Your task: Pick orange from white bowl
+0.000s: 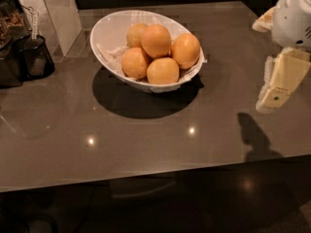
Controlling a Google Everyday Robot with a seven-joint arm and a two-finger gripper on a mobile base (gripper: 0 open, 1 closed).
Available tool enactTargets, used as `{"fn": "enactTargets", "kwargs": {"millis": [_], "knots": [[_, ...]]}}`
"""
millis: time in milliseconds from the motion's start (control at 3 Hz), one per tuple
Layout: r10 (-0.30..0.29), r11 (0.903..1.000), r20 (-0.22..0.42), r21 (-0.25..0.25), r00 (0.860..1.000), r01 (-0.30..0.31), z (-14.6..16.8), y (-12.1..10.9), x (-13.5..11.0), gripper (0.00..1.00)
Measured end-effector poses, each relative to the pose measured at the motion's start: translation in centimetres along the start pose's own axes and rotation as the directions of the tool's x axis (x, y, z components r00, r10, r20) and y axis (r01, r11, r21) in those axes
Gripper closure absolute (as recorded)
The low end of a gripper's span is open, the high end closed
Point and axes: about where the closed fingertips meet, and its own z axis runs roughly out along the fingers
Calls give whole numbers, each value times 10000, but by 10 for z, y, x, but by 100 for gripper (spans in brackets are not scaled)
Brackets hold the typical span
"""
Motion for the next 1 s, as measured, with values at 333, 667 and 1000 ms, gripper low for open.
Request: {"fn": "enactTargets", "kwargs": {"millis": [333, 667, 1000], "knots": [[-552, 9984, 501, -129, 9972, 559, 3, -27, -26, 0], [-1135, 9934, 1012, -27, 9884, 1144, 5, -58, -59, 0], [-1143, 9934, 1024, -6, 9882, 1150, 5, -59, -60, 0]]}}
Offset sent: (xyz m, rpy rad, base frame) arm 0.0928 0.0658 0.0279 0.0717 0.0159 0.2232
